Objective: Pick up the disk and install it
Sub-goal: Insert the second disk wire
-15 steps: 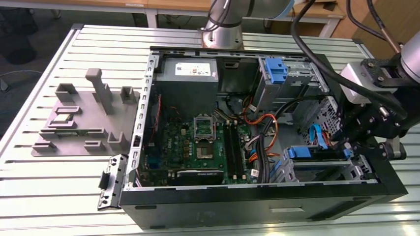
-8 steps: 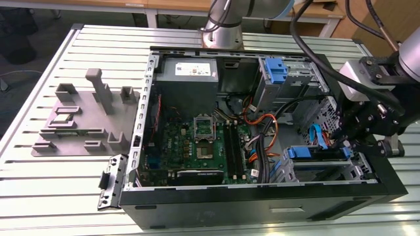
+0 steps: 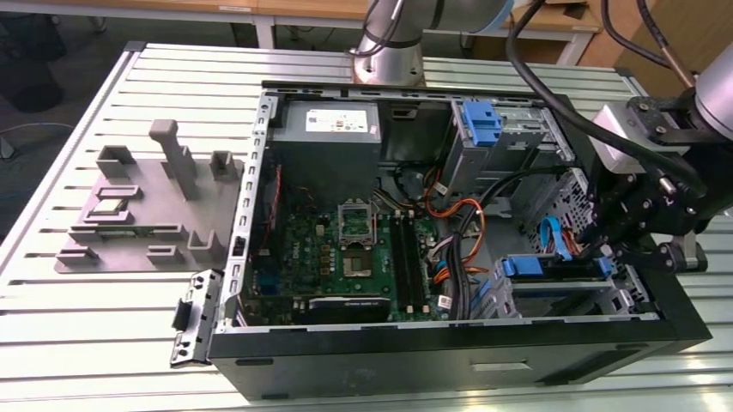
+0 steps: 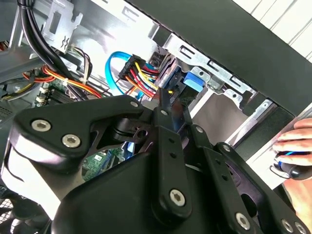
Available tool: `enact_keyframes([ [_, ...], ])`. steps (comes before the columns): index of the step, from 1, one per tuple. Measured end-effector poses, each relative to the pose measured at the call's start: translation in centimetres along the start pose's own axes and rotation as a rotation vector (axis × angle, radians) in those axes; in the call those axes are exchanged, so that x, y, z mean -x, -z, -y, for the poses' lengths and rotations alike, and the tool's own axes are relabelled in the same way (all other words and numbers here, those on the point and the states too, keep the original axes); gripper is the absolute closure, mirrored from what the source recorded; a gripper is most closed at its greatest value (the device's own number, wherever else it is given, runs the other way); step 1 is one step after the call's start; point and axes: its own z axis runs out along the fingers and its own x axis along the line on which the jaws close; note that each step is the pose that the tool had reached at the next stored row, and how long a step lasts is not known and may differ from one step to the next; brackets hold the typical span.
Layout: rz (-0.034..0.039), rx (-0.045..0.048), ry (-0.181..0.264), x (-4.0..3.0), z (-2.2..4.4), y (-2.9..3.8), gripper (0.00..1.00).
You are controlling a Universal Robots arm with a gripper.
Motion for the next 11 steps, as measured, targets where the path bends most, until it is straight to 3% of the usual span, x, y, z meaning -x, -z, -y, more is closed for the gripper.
enact_keyframes([
  [11, 0.0000, 0.0000, 0.000, 0.03, 0.01, 0.42, 0.76],
])
